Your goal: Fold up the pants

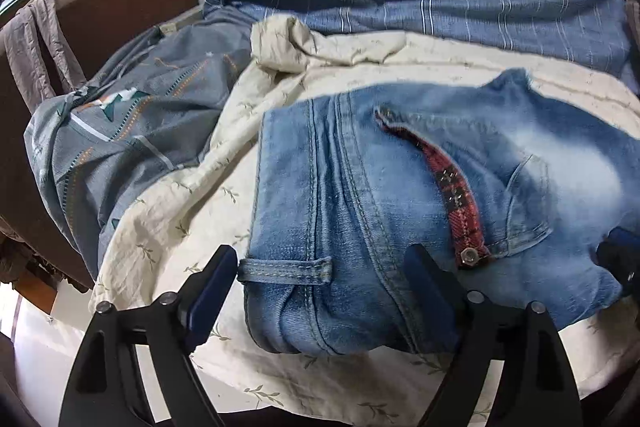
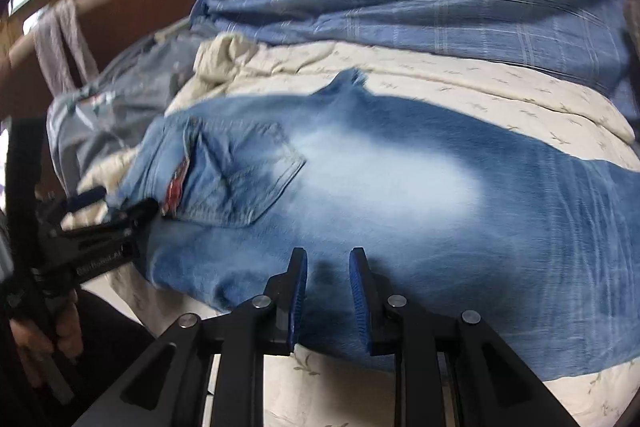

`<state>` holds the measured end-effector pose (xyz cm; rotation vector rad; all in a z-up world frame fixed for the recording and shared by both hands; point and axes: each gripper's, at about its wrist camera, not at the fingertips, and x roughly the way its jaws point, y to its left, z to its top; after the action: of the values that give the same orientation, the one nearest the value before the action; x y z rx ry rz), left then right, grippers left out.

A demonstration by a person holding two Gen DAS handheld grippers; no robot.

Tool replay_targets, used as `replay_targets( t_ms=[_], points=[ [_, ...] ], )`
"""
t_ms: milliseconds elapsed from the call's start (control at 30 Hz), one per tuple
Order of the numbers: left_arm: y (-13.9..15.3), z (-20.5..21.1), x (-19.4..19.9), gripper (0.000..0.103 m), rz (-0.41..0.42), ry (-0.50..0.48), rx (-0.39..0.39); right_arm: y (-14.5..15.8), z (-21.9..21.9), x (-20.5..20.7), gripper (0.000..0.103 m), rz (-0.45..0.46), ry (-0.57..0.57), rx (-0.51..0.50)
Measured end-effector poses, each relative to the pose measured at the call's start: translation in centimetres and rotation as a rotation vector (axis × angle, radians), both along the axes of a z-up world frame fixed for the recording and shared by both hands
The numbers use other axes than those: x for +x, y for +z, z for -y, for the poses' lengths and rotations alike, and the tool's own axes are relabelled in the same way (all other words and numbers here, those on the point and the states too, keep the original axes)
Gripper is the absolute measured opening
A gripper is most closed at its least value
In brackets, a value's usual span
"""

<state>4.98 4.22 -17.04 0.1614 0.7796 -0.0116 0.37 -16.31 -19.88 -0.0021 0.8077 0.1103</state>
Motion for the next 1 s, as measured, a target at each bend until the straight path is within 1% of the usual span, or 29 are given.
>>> replay_targets(
  t_ms=[67,133,200,300,400,500,567,700,767,867,1000],
  points=[
    [-0.3,-0.1,0.1,0.088,-0.005,0.0,-0.01,-1.0,-0.4,-0.2,0.025,-0.016,0.006,-0.048],
    [-0.4,-0.1,0.1,0.088,-0.004,0.004,-0.001,-1.2,-0.6,-0.7,0.025,-0.001,0.019,-0.076],
    [-0.6,0.2,0.2,0.089,-0.007,-0.004,0.019,-1.6,-0.6,-1.0,0.026,-0.002,0.031,-0.083],
    [-0.6,0.2,0.4,0.089,-0.023,-0.005,0.011,-1.7,-0.4,-1.7,0.026,0.004,0.056,-0.089],
    [-0.4,0.2,0.6,0.089,-0.044,-0.002,0.009,-1.6,0.1,-2.5,0.026,0.0,0.069,-0.073],
    [0.5,0.1,0.4,0.089,-0.05,-0.001,0.014,-0.8,1.2,-3.1,0.027,-0.006,0.064,-0.015],
    [1.7,0.0,-0.3,0.089,-0.02,-0.004,0.002,0.3,2.9,-3.6,0.027,0.028,0.035,0.04],
    [4.5,0.3,-1.9,0.089,0.071,-0.002,-0.024,2.6,7.5,-4.8,0.027,0.128,-0.096,0.14],
    [6.1,0.9,-2.9,0.089,0.127,-0.013,-0.037,3.6,9.8,-5.7,0.027,0.178,-0.181,0.164],
    [8.1,2.3,-4.1,0.089,0.19,-0.046,-0.053,4.8,12.4,-6.9,0.027,0.241,-0.267,0.208],
    [9.9,4.7,-5.4,0.089,0.227,-0.103,-0.061,6.0,15.5,-8.3,0.027,0.287,-0.344,0.261]
  ],
)
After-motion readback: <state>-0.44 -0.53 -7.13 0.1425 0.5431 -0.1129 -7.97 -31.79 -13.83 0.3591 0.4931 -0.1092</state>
